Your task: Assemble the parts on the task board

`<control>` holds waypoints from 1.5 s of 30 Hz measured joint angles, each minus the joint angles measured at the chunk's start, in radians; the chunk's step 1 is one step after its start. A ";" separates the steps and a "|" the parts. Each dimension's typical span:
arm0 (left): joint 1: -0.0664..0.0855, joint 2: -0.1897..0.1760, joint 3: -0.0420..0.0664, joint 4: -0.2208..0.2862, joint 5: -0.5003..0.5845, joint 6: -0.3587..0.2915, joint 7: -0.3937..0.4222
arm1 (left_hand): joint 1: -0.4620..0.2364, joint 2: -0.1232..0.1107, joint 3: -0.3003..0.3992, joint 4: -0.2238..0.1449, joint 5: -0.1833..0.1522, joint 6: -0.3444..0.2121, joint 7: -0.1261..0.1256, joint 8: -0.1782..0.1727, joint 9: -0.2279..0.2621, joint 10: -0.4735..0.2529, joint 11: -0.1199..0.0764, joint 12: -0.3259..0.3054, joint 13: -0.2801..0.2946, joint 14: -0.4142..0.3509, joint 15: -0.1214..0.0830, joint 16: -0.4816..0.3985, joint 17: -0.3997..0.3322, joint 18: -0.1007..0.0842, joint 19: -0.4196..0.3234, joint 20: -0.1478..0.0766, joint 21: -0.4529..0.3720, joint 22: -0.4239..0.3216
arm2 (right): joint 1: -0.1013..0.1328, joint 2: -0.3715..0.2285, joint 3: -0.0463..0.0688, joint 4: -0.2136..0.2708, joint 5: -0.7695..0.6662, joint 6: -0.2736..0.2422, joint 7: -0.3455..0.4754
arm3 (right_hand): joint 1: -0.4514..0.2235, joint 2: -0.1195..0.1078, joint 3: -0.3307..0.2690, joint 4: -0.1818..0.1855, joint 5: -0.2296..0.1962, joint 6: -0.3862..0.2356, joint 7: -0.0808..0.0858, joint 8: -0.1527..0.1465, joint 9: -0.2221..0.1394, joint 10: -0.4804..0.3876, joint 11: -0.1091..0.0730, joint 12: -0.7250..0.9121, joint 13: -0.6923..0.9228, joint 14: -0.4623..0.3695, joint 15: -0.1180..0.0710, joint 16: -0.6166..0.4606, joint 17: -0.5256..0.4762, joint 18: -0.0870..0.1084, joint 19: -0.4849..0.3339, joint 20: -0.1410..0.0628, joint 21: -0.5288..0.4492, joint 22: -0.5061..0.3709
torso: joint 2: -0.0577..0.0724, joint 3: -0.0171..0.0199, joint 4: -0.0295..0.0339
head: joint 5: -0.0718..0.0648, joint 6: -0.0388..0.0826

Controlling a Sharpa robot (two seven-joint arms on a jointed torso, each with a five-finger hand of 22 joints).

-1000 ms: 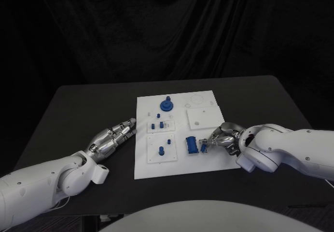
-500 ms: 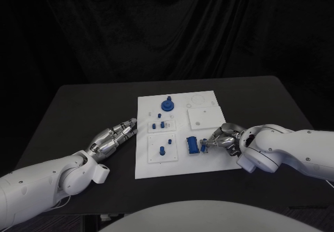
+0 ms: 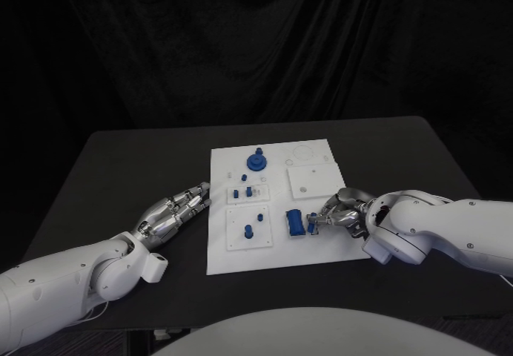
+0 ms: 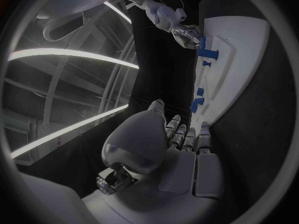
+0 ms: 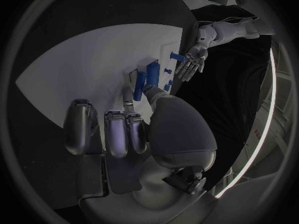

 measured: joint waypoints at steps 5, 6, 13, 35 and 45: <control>-0.001 0.000 0.000 0.000 0.000 0.001 0.000 | 0.000 0.000 0.000 0.000 0.000 0.000 0.000 0.000 0.000 0.000 0.000 0.000 0.000 0.000 0.000 0.000 0.000 0.000 0.000 0.000 0.000 0.000 | 0.000 0.003 0.000 -0.002 -0.015 0.000 -0.001 | 0.014 0.014 -0.026 -0.006 0.004 -0.033 -0.004 0.058 0.033 0.000 0.000 0.000 0.000 0.000 0.000 0.000 0.000 0.000 0.000 0.000 -0.006 0.000 | 0.000 0.0000 0.0008 | 0.001 0.000; -0.001 0.000 0.000 0.000 0.000 0.001 0.000 | 0.000 0.000 0.000 0.000 0.000 0.000 0.000 0.000 0.000 0.000 0.000 0.000 0.000 0.000 0.000 0.000 0.000 0.000 0.000 0.000 0.000 0.000 | 0.000 0.003 0.000 -0.002 -0.017 0.000 -0.001 | 0.022 0.013 -0.030 -0.007 0.007 -0.038 -0.007 0.078 0.044 0.000 0.000 0.000 0.000 0.000 0.000 0.000 0.000 0.000 0.000 0.000 -0.006 0.000 | 0.000 0.0000 0.0010 | 0.001 0.000; -0.002 0.000 0.000 -0.001 0.000 0.003 0.000 | 0.004 -0.004 0.000 0.000 0.000 -0.001 0.000 0.000 0.000 0.000 0.000 0.000 0.000 0.000 0.000 0.000 0.000 0.000 0.000 0.000 0.000 0.000 | 0.000 0.005 0.001 0.003 -0.026 -0.001 0.005 | 0.043 0.023 -0.045 -0.009 0.029 -0.066 -0.028 0.202 0.108 0.002 -0.013 0.000 0.000 0.000 -0.008 0.000 0.000 0.000 -0.004 -0.004 -0.006 0.000 | 0.001 0.0000 0.0012 | 0.004 0.000; -0.004 0.002 0.000 -0.005 0.000 0.005 0.001 | 0.004 -0.004 0.003 -0.003 0.000 -0.007 0.000 0.000 0.000 -0.004 0.003 0.000 0.000 0.000 0.000 0.000 0.000 0.000 0.000 0.000 0.000 -0.001 | 0.000 0.000 0.000 0.007 -0.033 0.006 0.011 | 0.054 0.020 -0.051 -0.002 0.089 -0.099 -0.028 0.258 0.132 -0.002 -0.016 0.000 0.001 0.000 -0.015 0.000 0.000 0.000 -0.003 -0.011 -0.012 0.000 | 0.001 -0.0004 0.0006 | 0.007 0.000; -0.005 0.001 0.000 -0.005 0.000 0.005 0.001 | 0.004 -0.004 0.003 -0.003 0.000 -0.007 0.000 0.000 0.000 -0.004 0.003 0.000 0.000 0.000 0.000 0.000 0.000 0.000 0.000 0.000 0.000 0.000 | -0.001 -0.011 0.000 0.017 -0.033 0.012 0.010 | 0.054 0.019 -0.059 0.012 0.073 -0.108 -0.037 0.306 0.158 0.000 -0.022 0.000 0.001 0.000 -0.015 0.000 0.000 0.000 -0.004 -0.011 -0.012 0.000 | 0.001 -0.0007 0.0000 | 0.009 0.000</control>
